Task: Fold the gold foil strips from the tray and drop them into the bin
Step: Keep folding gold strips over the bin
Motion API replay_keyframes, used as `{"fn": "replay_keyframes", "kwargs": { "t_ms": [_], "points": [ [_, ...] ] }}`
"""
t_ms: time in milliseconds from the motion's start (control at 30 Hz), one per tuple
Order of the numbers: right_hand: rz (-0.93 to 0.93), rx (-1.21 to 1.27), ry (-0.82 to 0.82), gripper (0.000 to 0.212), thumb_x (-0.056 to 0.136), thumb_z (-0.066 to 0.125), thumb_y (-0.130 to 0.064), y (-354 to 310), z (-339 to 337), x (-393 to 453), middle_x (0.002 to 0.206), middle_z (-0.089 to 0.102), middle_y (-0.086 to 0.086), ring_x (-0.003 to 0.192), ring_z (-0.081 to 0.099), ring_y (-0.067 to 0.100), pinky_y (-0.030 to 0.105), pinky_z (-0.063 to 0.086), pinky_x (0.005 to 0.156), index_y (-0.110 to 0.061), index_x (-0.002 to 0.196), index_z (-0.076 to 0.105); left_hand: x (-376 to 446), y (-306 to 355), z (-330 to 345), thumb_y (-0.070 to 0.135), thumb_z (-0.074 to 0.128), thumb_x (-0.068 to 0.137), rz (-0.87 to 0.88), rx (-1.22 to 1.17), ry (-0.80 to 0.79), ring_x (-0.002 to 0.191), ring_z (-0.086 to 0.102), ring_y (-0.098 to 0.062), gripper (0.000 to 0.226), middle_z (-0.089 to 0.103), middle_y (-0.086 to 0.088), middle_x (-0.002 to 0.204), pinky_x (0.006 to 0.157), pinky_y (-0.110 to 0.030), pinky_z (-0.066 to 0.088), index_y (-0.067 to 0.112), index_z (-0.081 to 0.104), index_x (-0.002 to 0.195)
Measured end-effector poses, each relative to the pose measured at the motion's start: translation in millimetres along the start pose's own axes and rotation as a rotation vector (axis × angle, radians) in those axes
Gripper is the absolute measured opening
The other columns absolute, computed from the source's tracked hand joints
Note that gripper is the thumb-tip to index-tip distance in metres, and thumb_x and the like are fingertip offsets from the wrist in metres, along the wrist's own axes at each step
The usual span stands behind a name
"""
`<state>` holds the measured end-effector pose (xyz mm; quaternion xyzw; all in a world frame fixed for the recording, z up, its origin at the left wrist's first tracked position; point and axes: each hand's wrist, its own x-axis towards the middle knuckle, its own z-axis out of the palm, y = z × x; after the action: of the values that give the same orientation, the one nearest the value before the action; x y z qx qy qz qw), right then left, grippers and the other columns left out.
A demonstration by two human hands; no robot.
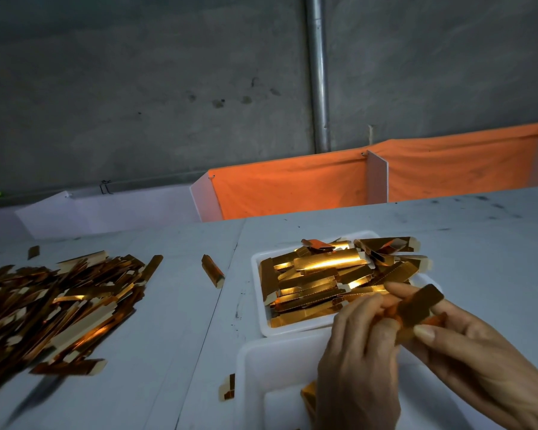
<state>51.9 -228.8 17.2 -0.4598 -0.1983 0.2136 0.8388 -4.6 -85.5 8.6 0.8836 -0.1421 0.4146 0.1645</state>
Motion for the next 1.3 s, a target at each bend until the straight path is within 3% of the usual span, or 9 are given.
{"fn": "replay_keyframes", "kwargs": {
  "t_ms": [67,200,267,333,567,800,1000,1167,1300],
  "points": [
    [0.008,-0.006,0.012,0.046,0.076,0.05,0.005,0,-1,0,0.121,0.065,0.022,0.111,0.064,0.034,0.031,0.057,0.08,-0.013,0.113,0.07,-3,-1,4,0.026,0.079,0.068,-0.022,-0.073,-0.041,0.105,0.064,-0.016,0.027,0.067,0.0,0.114,0.074,-0.022,0.057,0.019,0.072,0.092],
    [0.004,-0.053,0.01,0.046,0.077,0.049,0.005,-2,2,-2,0.119,0.066,0.022,0.107,0.065,0.037,0.032,0.057,0.076,-0.014,0.112,0.071,-3,7,-3,0.045,0.052,0.086,-0.238,-0.344,-0.06,0.121,0.046,-0.001,0.034,0.043,0.018,0.133,0.087,-0.017,0.05,0.025,0.061,0.113],
    [0.007,-0.056,0.012,0.046,0.077,0.048,0.006,-3,3,-2,0.117,0.066,0.023,0.106,0.066,0.037,0.031,0.057,0.076,-0.014,0.111,0.071,-4,9,-5,0.045,0.047,0.088,-0.336,-0.435,-0.096,0.122,0.034,0.012,0.029,0.029,0.029,0.133,0.093,-0.009,0.039,0.038,0.048,0.116],
    [0.013,-0.057,0.019,0.046,0.075,0.05,0.004,-4,4,-2,0.117,0.067,0.021,0.106,0.066,0.035,0.03,0.058,0.075,-0.015,0.11,0.072,-1,8,-8,0.043,0.044,0.092,-0.385,-0.46,-0.122,0.121,0.034,0.013,0.022,0.029,0.033,0.129,0.094,-0.005,0.035,0.044,0.038,0.113],
    [0.02,-0.077,0.035,0.046,0.072,0.052,0.004,-5,7,-2,0.118,0.068,0.017,0.105,0.067,0.031,0.027,0.057,0.073,-0.015,0.107,0.073,-1,0,-8,0.027,0.043,0.099,-0.305,-0.414,-0.175,0.128,0.028,0.013,0.037,0.033,0.027,0.138,0.103,-0.005,0.027,0.038,0.039,0.134],
    [0.038,-0.221,0.08,0.045,0.07,0.061,-0.003,-5,8,-2,0.105,0.071,0.017,0.082,0.071,0.023,0.025,0.059,0.064,-0.028,0.105,0.075,1,-6,-7,0.041,0.041,0.097,-0.355,-0.4,-0.289,0.128,0.024,0.014,0.045,0.015,0.036,0.14,0.099,0.0,0.022,0.031,0.039,0.142],
    [0.034,-0.239,0.108,0.042,0.068,0.062,-0.002,-5,11,-1,0.101,0.073,0.016,0.089,0.071,0.03,0.028,0.059,0.062,-0.017,0.105,0.075,-1,-7,-7,0.045,0.04,0.096,-0.406,-0.402,-0.339,0.122,0.022,0.015,0.05,0.035,0.02,0.146,0.094,0.005,0.018,0.032,0.033,0.144],
    [0.032,-0.273,0.102,0.039,0.066,0.064,-0.002,-5,13,-1,0.1,0.073,0.017,0.087,0.072,0.029,0.026,0.059,0.061,-0.02,0.098,0.077,-4,-9,-4,0.046,0.042,0.095,-0.421,-0.405,-0.345,0.122,0.031,0.01,0.05,0.042,0.019,0.141,0.097,-0.004,0.027,0.034,0.034,0.143],
    [0.019,-0.294,0.096,0.038,0.067,0.065,-0.002,-3,13,0,0.095,0.071,0.024,0.08,0.072,0.03,0.025,0.058,0.062,-0.021,0.097,0.078,-3,-6,-4,0.067,0.015,0.078,-0.404,-0.377,-0.369,0.113,0.037,0.012,0.075,0.049,0.016,0.134,0.092,0.001,0.028,0.032,0.04,0.14]
  ]
}}
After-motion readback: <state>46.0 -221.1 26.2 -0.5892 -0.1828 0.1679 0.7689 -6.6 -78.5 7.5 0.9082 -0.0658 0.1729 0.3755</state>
